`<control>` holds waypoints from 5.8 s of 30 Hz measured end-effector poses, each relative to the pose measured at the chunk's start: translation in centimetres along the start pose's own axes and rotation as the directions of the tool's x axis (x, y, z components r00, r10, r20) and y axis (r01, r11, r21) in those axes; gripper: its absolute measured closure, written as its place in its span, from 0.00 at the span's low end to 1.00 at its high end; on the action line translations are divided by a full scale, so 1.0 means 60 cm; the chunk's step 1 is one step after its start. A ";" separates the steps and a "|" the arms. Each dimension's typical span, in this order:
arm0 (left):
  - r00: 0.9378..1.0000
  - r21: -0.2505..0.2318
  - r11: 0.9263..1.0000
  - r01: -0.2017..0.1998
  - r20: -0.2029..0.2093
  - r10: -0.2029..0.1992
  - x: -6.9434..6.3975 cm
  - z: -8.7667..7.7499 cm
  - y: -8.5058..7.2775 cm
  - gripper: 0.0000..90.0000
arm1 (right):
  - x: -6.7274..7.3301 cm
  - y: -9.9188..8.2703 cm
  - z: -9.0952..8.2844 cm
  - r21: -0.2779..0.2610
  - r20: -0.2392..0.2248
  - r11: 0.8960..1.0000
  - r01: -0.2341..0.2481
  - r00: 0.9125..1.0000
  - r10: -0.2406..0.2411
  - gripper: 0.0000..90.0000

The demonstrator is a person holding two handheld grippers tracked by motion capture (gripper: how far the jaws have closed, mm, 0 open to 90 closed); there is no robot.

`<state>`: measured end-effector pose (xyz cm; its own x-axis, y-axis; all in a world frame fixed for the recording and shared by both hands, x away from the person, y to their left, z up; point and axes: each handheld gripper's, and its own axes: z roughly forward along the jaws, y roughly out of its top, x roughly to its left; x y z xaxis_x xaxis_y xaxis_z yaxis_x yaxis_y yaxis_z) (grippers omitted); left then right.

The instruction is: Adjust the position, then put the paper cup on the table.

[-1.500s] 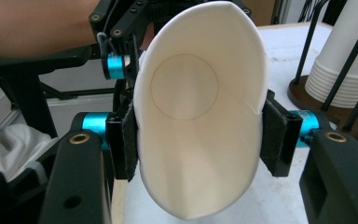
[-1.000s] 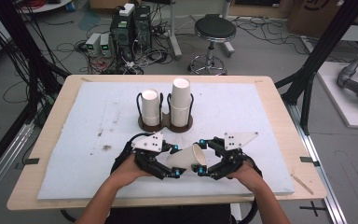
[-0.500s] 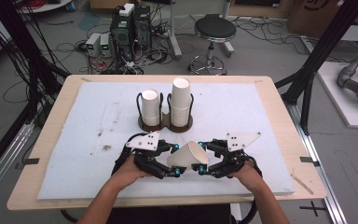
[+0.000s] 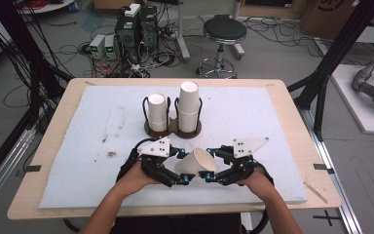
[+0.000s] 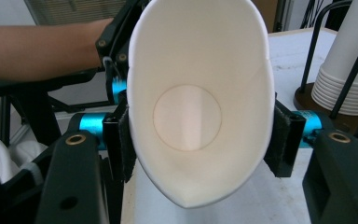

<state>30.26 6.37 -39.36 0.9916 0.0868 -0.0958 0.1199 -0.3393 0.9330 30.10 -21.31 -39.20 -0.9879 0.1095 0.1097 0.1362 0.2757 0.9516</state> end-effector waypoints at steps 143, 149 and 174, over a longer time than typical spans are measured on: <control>0.844 -0.249 0.960 0.124 -0.482 -0.234 0.024 -0.133 -0.119 0.22 | -0.066 0.004 -0.093 -0.070 0.598 0.997 -0.015 0.800 0.053 0.42; 0.842 -0.251 0.962 0.111 -0.491 -0.225 0.023 -0.136 -0.118 0.22 | -0.085 0.003 -0.111 -0.081 0.655 0.996 -0.024 0.753 0.071 0.42; 0.833 -0.262 0.960 0.101 -0.505 -0.226 0.024 -0.153 -0.123 0.22 | -0.161 -0.044 -0.095 -0.048 0.731 0.967 -0.248 0.651 0.203 0.41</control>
<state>30.38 17.59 -43.23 0.7744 0.6221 -0.1155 0.2029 -0.0712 0.9766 38.86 -28.55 -41.15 -0.5614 0.8257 0.0549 0.3736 0.1936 0.9072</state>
